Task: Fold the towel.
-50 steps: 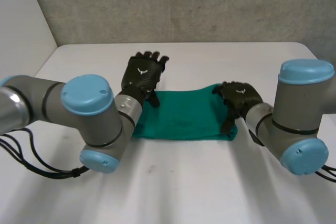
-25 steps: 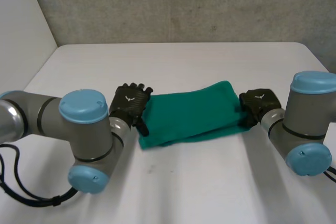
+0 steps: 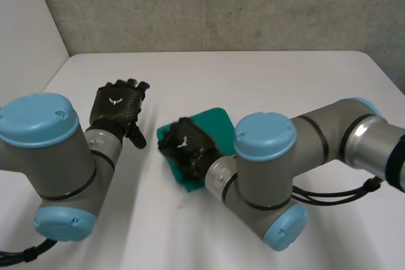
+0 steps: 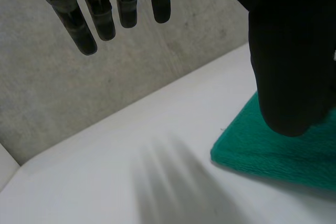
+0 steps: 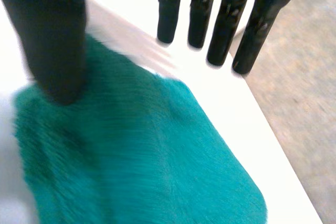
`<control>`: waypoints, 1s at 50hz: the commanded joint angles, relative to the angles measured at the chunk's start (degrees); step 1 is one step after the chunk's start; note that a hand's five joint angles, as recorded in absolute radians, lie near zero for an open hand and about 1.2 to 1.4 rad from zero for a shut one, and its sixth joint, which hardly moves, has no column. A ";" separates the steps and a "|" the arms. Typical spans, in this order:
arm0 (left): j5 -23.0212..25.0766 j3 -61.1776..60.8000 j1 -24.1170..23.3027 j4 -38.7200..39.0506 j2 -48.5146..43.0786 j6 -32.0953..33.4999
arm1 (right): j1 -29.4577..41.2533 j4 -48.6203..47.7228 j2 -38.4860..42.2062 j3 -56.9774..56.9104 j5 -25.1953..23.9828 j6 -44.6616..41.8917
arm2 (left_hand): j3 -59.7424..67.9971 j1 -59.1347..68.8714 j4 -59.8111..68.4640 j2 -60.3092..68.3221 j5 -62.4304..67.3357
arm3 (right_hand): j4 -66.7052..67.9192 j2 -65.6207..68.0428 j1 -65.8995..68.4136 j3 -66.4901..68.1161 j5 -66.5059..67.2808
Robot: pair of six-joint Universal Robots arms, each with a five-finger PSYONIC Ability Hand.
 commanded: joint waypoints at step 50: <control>8.77 25.93 4.68 -28.80 8.14 -16.43 | -21.53 10.60 -21.79 -4.82 22.56 33.12 | -0.15 1.07 0.46 0.52 -0.60 | -17.48 -16.14 -11.92 -17.32 -17.86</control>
